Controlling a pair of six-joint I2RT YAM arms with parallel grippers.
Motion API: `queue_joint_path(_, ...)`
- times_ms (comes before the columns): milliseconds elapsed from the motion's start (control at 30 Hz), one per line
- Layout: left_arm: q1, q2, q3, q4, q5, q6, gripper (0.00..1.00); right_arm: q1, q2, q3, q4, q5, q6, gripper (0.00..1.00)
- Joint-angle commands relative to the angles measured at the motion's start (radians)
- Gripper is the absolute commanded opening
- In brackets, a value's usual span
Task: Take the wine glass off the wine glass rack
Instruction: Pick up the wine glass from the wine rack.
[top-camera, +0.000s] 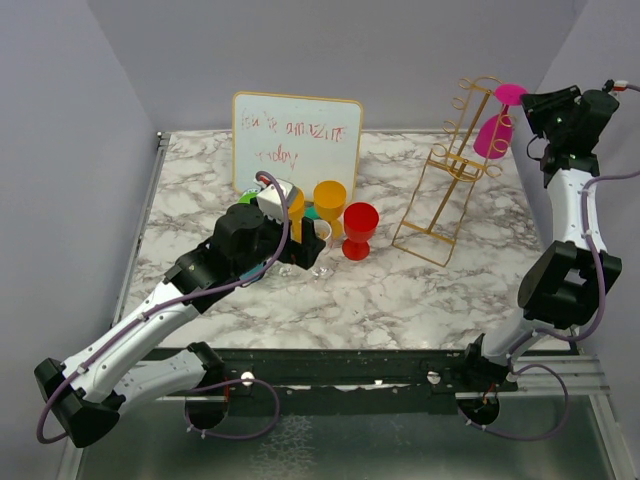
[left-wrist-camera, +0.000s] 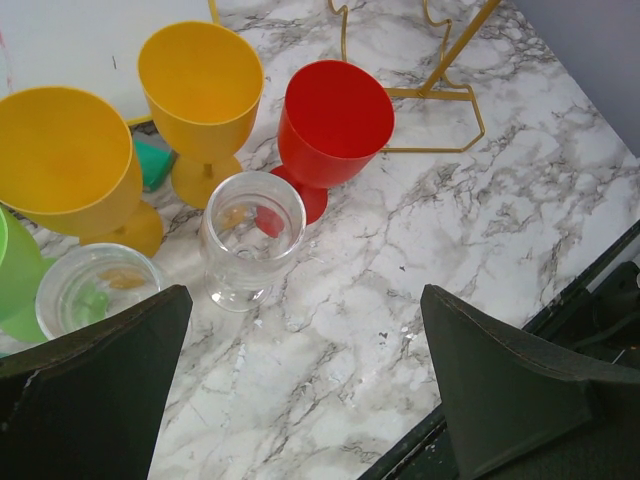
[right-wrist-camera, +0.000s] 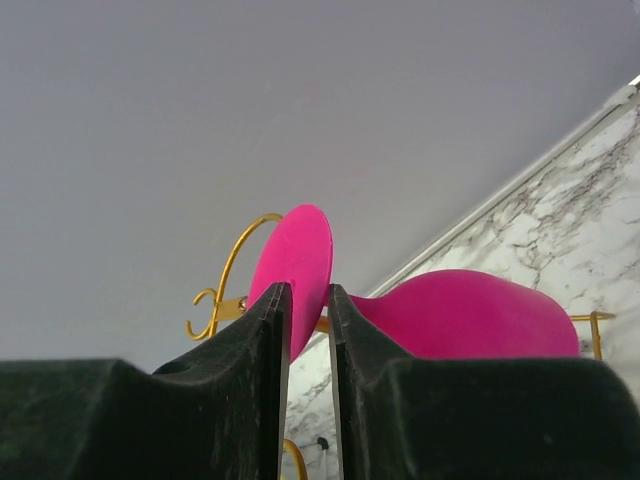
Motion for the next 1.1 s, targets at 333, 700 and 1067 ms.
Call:
queue_joint_path(333,0.003,-0.014,0.029,0.025,0.003,0.018,0.99,-0.020,-0.008,-0.014,0.052,-0.040,0.038,0.11)
queue_joint_path(700,0.003,-0.047,0.008,0.030,-0.009,-0.004,0.99,-0.036,-0.029,-0.009,0.049,-0.065,0.081,0.01)
queue_joint_path(1067,0.003,-0.109,-0.012,0.051,-0.098,-0.030,0.99,-0.049,-0.060,-0.010,0.028,0.034,0.126,0.01)
